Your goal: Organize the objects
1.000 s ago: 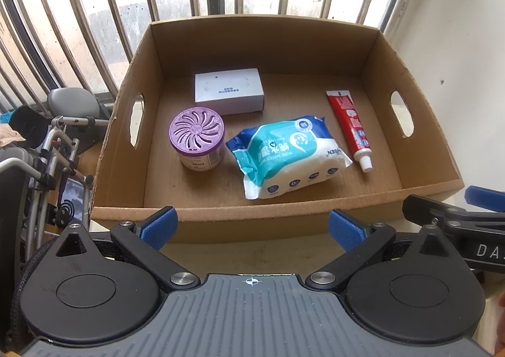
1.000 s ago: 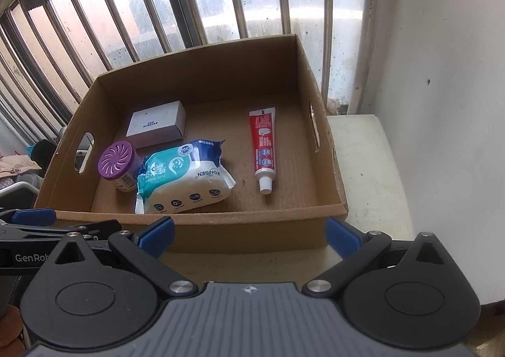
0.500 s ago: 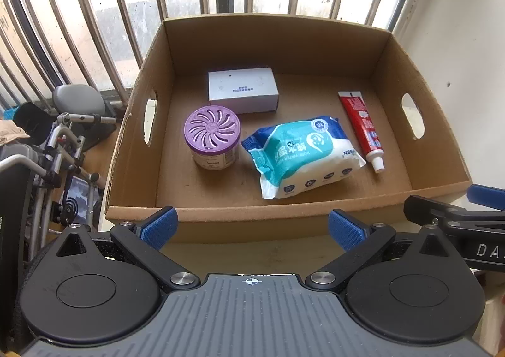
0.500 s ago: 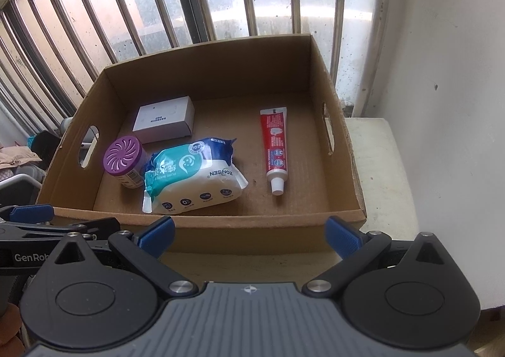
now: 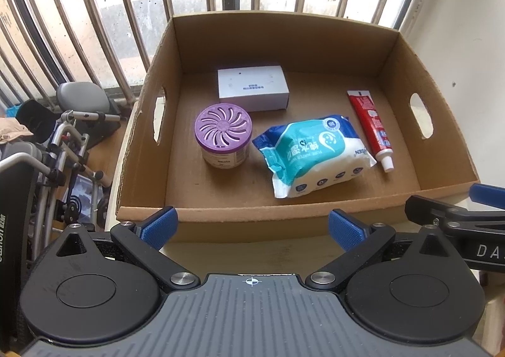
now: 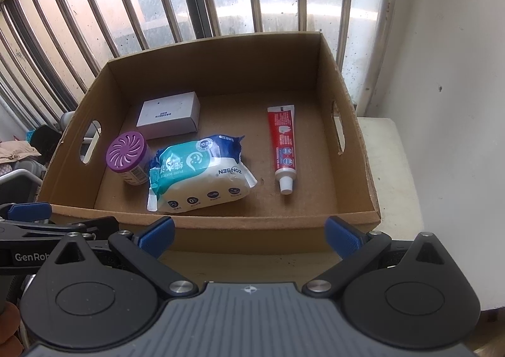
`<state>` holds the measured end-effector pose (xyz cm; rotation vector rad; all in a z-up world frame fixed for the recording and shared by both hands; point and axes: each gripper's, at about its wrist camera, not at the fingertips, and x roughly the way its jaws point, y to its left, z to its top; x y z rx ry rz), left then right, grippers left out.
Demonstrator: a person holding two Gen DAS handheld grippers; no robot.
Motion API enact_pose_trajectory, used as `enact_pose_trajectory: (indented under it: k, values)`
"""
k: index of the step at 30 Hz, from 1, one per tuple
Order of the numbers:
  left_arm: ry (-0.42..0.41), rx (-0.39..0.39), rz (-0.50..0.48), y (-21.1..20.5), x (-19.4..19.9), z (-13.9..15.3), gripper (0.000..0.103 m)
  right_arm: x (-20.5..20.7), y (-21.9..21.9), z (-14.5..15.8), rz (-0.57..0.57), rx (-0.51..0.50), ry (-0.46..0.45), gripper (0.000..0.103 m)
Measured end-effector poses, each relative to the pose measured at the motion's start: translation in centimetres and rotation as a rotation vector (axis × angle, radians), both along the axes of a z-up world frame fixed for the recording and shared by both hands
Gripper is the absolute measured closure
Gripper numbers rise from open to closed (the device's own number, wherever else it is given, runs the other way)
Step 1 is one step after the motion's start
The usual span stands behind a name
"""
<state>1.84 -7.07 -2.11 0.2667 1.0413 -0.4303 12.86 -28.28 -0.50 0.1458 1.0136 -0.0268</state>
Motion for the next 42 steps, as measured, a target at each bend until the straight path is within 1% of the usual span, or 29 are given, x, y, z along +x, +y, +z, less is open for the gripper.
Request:
enact_pose_trajectory:
  k: [32,36,39,42]
  values:
    - [0.001,0.014,-0.005,-0.45,0.18,0.0,0.002,0.2,-0.19,-0.31,-0.005,0.002,0.007,0.0]
    - [-0.002,0.005,0.003,-0.35,0.3,0.11,0.002,0.11,-0.24,-0.4,0.003,-0.009,0.009,0.0]
    - [-0.001,-0.011,0.001,-0.34,0.34,0.26,0.002,-0.16,-0.47,-0.16,-0.017,-0.015,-0.013,0.0]
    - [-0.015,-0.001,-0.003,-0.59,0.18,0.37,0.001,-0.06,-0.77,-0.27,-0.024,-0.001,-0.001,0.0]
